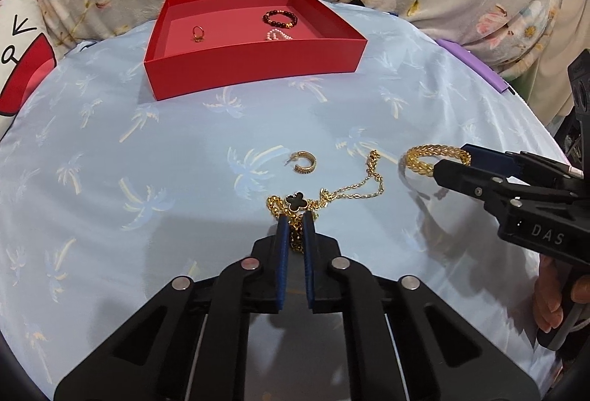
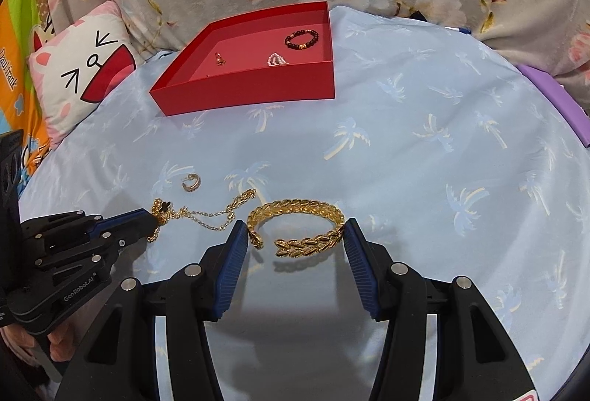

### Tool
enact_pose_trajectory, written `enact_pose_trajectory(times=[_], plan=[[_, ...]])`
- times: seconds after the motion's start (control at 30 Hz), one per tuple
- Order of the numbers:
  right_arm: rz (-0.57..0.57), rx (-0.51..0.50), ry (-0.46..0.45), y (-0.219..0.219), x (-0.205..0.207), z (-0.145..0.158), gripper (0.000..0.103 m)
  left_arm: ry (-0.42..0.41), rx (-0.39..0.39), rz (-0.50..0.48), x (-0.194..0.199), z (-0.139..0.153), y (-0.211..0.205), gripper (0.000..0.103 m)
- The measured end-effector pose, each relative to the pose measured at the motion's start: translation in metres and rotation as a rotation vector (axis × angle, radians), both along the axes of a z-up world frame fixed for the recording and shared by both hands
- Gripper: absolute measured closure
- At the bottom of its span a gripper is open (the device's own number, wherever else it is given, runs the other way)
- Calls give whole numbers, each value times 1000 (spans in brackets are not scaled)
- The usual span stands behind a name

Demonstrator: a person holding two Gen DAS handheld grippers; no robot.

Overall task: Organize jewelry
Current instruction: 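Grasp the gold twisted bangle with the right tool while the left tool grasps a small gold piece, then carry the bangle into the red tray with the right tool while the left tool carries its gold piece there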

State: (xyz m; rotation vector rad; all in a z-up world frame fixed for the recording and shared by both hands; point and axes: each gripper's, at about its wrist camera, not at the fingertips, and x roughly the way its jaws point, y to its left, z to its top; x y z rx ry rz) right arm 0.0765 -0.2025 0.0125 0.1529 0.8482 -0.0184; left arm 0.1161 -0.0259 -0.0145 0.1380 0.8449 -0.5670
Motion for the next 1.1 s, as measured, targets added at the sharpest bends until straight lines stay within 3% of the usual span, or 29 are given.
enact_pose_trajectory(times=[0.27, 0.87, 0.93, 1.0, 1.03, 1.1], plan=[[12, -2, -15, 1, -3, 4, 51, 8, -22, 7, 0, 6, 7, 100], [28, 5, -45, 4, -7, 13, 52, -75, -57, 27, -8, 40, 23, 100], [34, 9, -55, 4, -8, 18, 57, -91, -60, 34, -8, 48, 26, 100], [44, 9, -63, 6, -8, 24, 89, -102, -62, 41, -7, 55, 27, 100], [51, 7, -59, 6, -6, 27, 95, -107, -66, 42, -6, 59, 29, 100], [53, 11, -53, 5, -3, 29, 95, -118, -77, 54, -4, 67, 33, 100]])
